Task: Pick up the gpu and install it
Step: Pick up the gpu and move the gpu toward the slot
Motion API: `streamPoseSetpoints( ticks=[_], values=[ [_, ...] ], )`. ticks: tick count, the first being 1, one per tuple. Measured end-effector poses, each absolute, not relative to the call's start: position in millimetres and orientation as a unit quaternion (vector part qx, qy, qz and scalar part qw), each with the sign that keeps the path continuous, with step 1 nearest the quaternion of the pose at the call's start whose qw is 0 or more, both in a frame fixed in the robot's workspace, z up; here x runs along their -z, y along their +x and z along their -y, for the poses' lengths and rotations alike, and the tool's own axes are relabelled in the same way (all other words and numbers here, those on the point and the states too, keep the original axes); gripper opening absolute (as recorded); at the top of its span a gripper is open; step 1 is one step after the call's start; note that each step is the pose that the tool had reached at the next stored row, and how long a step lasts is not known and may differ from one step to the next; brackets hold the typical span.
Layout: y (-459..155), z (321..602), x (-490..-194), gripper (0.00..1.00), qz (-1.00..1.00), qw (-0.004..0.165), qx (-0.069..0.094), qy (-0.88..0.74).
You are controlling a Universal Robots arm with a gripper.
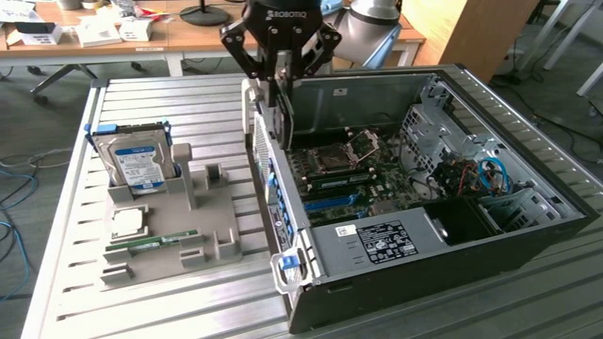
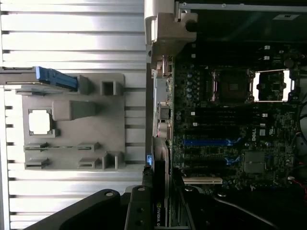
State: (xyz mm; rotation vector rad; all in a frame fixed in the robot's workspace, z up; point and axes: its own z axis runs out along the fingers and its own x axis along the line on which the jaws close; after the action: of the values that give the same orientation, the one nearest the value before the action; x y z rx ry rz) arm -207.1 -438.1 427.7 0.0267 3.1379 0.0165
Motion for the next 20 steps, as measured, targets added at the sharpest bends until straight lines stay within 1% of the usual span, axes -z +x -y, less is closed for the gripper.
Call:
streamPoseSetpoints(
  ticks=[20],
  values=[
    [-143.8,438.1,-427.7,0.26,-1.000,0.002,-0.005,0.008]
  ],
)
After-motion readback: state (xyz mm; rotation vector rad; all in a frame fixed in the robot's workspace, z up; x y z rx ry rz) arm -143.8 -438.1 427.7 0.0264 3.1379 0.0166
